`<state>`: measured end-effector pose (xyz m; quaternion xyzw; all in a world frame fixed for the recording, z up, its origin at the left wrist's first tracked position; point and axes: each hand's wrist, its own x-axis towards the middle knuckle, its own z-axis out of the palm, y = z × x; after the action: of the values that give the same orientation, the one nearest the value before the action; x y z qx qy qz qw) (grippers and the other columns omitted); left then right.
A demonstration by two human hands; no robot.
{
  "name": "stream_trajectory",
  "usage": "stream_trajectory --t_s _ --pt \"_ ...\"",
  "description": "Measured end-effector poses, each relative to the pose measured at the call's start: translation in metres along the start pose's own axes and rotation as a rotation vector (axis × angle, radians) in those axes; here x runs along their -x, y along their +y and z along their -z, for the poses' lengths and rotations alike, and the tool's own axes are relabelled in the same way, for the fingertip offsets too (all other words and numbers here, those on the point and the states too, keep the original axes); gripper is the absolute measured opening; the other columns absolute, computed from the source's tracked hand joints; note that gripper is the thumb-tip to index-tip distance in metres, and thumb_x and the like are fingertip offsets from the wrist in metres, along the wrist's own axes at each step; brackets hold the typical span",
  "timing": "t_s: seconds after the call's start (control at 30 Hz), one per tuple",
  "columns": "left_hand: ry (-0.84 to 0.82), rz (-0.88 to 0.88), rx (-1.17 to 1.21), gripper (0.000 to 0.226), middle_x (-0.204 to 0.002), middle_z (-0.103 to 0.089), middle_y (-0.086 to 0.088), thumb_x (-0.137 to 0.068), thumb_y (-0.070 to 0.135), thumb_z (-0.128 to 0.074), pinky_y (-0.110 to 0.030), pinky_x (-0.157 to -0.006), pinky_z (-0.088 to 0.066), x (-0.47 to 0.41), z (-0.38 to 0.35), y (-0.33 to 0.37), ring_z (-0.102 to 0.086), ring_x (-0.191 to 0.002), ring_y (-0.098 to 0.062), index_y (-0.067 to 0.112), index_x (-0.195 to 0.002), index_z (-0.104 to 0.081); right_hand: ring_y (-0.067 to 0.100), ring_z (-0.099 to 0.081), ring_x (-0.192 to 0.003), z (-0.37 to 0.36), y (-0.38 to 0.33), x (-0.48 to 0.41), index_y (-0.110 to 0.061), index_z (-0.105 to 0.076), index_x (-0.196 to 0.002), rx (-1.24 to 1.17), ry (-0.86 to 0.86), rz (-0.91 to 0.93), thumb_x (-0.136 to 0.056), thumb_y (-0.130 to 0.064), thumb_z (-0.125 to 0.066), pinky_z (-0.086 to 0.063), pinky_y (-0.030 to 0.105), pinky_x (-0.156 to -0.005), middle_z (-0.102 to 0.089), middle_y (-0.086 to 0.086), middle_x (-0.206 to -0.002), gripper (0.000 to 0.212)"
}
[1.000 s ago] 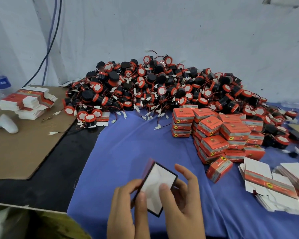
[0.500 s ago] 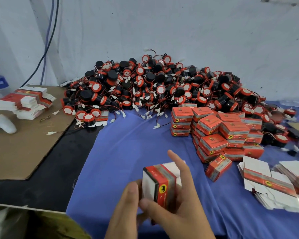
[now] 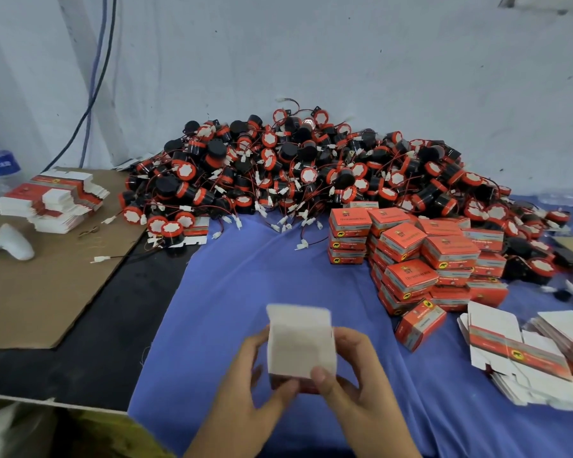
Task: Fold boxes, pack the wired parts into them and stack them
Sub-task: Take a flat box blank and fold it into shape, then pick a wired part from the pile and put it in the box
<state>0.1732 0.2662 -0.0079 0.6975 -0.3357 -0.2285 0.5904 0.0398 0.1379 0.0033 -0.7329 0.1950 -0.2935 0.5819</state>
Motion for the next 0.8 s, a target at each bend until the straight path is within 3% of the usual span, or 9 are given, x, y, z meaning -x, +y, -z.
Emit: stream_trajectory --t_s 0.03,0.1,0.17,0.23,0.3,0.4,0.53,0.67,0.8 --pt "0.038 0.005 -0.138 0.06 -0.124 -0.06 0.027 -0.08 0.026 -0.084 -0.018 -0.097 -0.048 -0.005 0.0 -0.003 -0.058 -0.116 0.003 0.045 -0.127 -0.052 0.003 -0.063 -0.114 -0.002 0.01 -0.001 -0.017 -0.06 -0.124 -0.106 0.037 -0.015 -0.088 -0.016 -0.07 -0.053 0.012 -0.082 -0.062 0.011 -0.125 0.037" --pt "-0.002 0.022 -0.241 0.053 -0.12 -0.06 0.026 -0.083 0.027 -0.082 -0.023 -0.097 -0.05 -0.011 0.001 -0.012 -0.061 -0.11 0.0 0.039 -0.127 -0.056 0.008 -0.067 -0.109 -0.003 0.017 -0.002 -0.011 -0.064 -0.121 -0.051 -0.003 -0.066 -0.095 -0.018 -0.057 -0.056 0.02 -0.082 -0.07 0.008 -0.119 0.028" --pt "-0.062 0.059 -0.149 0.043 -0.116 -0.064 0.028 -0.082 0.038 -0.08 -0.018 -0.089 -0.053 -0.009 0.002 -0.022 -0.065 -0.107 0.0 0.046 -0.12 -0.061 0.014 -0.067 -0.111 -0.002 0.03 -0.007 -0.012 -0.067 -0.118 -0.063 0.044 -0.108 -0.097 -0.02 -0.052 -0.053 0.02 -0.087 -0.074 0.002 -0.115 0.027" --pt "-0.045 0.142 -0.005 0.024 -0.112 -0.069 0.026 -0.084 0.049 -0.064 -0.017 -0.085 -0.054 -0.009 0.003 -0.025 -0.068 -0.103 -0.001 0.049 -0.107 -0.071 0.019 -0.067 -0.111 -0.002 0.038 -0.009 -0.012 -0.066 -0.116 -0.042 0.056 -0.107 -0.097 -0.008 -0.058 -0.052 0.021 -0.088 -0.074 0.0 -0.113 0.021" --pt "-0.017 0.2 0.052 0.023 -0.109 -0.073 0.02 -0.085 0.051 -0.059 -0.019 -0.077 -0.056 -0.013 0.004 -0.027 -0.071 -0.094 -0.003 0.046 -0.102 -0.074 0.018 -0.067 -0.114 0.0 0.048 -0.009 -0.014 -0.061 -0.122 -0.074 0.054 -0.155 -0.096 -0.001 -0.06 -0.053 0.023 -0.089 -0.074 0.0 -0.116 0.029" --pt "-0.035 0.152 -0.01 0.041 -0.114 -0.067 0.026 -0.08 0.053 -0.068 -0.027 -0.074 -0.058 -0.018 0.006 -0.024 -0.07 -0.087 -0.009 0.042 -0.118 -0.061 0.015 -0.066 -0.117 -0.003 0.049 -0.01 -0.016 -0.054 -0.132 -0.108 0.038 -0.176 -0.097 -0.002 -0.058 -0.053 0.024 -0.088 -0.072 0.0 -0.123 0.038" --pt "-0.079 0.126 -0.009 0.031 -0.122 -0.066 0.021 -0.098 0.027 -0.062 -0.039 -0.08 -0.061 -0.022 0.006 -0.021 -0.069 -0.098 -0.012 0.042 -0.125 -0.06 0.015 -0.063 -0.123 0.002 0.051 -0.014 -0.013 -0.062 -0.128 -0.189 0.028 -0.186 -0.098 0.002 -0.054 -0.052 0.023 -0.091 -0.071 0.0 -0.125 0.034" --pt "-0.123 0.131 0.002 0.032 -0.124 -0.067 0.018 -0.101 0.023 -0.058 -0.039 -0.08 -0.062 -0.025 0.009 -0.023 -0.069 -0.105 -0.011 0.05 -0.116 -0.063 0.016 -0.063 -0.122 0.006 0.047 -0.016 -0.017 -0.065 -0.128 -0.225 -0.009 -0.192 -0.095 -0.017 -0.06 -0.053 0.03 -0.094 -0.07 0.001 -0.127 0.034" --pt "-0.132 0.127 -0.059 0.024 -0.119 -0.066 0.026 -0.098 0.038 -0.06 -0.034 -0.069 -0.062 -0.031 0.01 -0.016 -0.071 -0.091 -0.009 0.058 -0.111 -0.06 0.015 -0.064 -0.12 0.003 0.039 -0.021 -0.02 -0.058 -0.132 -0.105 -0.083 -0.147 -0.095 -0.013 -0.065 -0.053 0.027 -0.091 -0.07 -0.001 -0.126 0.038"
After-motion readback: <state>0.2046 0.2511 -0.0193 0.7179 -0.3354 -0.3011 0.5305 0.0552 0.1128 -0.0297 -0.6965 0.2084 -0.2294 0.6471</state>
